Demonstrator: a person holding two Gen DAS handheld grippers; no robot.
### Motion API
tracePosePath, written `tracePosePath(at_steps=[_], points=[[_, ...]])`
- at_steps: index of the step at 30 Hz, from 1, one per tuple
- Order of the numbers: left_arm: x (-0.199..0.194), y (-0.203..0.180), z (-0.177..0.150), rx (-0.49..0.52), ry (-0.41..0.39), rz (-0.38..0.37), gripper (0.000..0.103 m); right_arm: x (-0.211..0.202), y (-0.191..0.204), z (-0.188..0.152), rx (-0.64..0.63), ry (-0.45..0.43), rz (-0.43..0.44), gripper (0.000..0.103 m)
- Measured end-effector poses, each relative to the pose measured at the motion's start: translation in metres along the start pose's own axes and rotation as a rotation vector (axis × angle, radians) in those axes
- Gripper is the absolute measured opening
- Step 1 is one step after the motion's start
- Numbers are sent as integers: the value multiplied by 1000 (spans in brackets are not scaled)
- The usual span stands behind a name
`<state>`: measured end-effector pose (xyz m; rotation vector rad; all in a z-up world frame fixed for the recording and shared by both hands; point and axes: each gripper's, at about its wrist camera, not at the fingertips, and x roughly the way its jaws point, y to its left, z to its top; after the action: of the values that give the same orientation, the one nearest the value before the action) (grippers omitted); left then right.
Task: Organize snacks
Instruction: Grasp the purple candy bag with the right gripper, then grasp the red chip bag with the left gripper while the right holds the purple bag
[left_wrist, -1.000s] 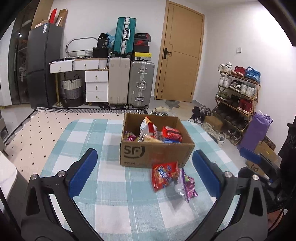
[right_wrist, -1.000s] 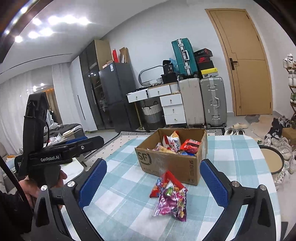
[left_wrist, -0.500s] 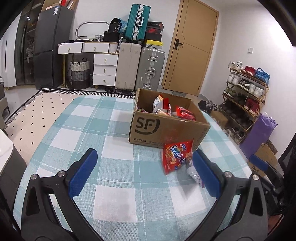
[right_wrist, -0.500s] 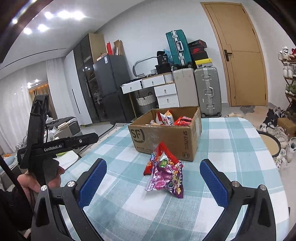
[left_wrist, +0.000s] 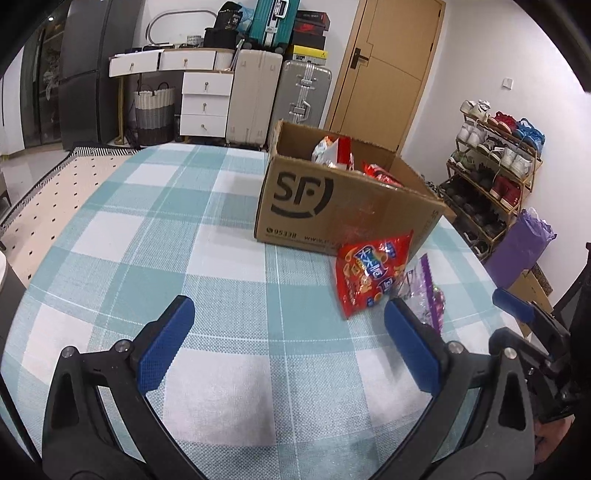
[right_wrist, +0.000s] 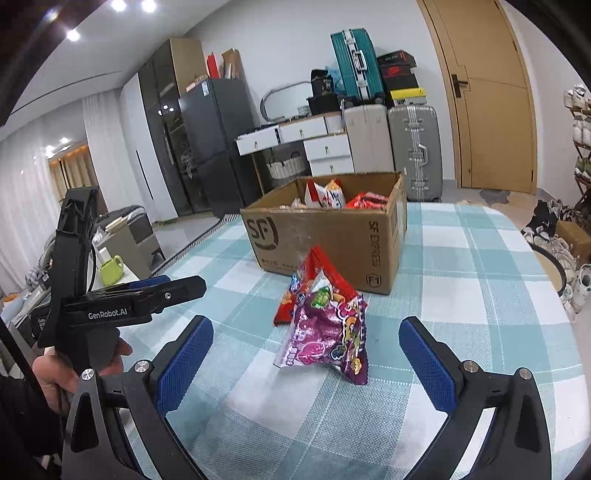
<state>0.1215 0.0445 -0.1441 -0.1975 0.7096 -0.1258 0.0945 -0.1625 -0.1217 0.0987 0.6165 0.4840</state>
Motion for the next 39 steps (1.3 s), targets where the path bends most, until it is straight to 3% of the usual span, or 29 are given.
tracePosePath(at_steps=[7, 16, 22, 26, 29, 31, 32, 39], points=[[25, 4, -12, 0, 36, -25, 102, 29, -11, 0, 28, 76, 4, 102], [40, 15, -17, -56, 47, -60, 102, 73, -6, 8, -57, 183, 4, 102], [48, 18, -17, -66, 71, -75, 102, 89, -7, 13, -40, 205, 0, 101], [52, 22, -17, -79, 78, -82, 102, 96, -10, 13, -16, 225, 9, 80], [55, 24, -17, -80, 80, -81, 102, 101, -14, 12, -1, 249, 10, 79], [58, 25, -17, -80, 83, -81, 102, 103, -15, 12, 5, 257, 17, 72], [57, 24, -17, -82, 84, -80, 102, 103, -15, 12, 8, 256, 22, 63], [56, 24, -20, -87, 90, -77, 102, 92, -18, 11, 39, 214, 50, 56]])
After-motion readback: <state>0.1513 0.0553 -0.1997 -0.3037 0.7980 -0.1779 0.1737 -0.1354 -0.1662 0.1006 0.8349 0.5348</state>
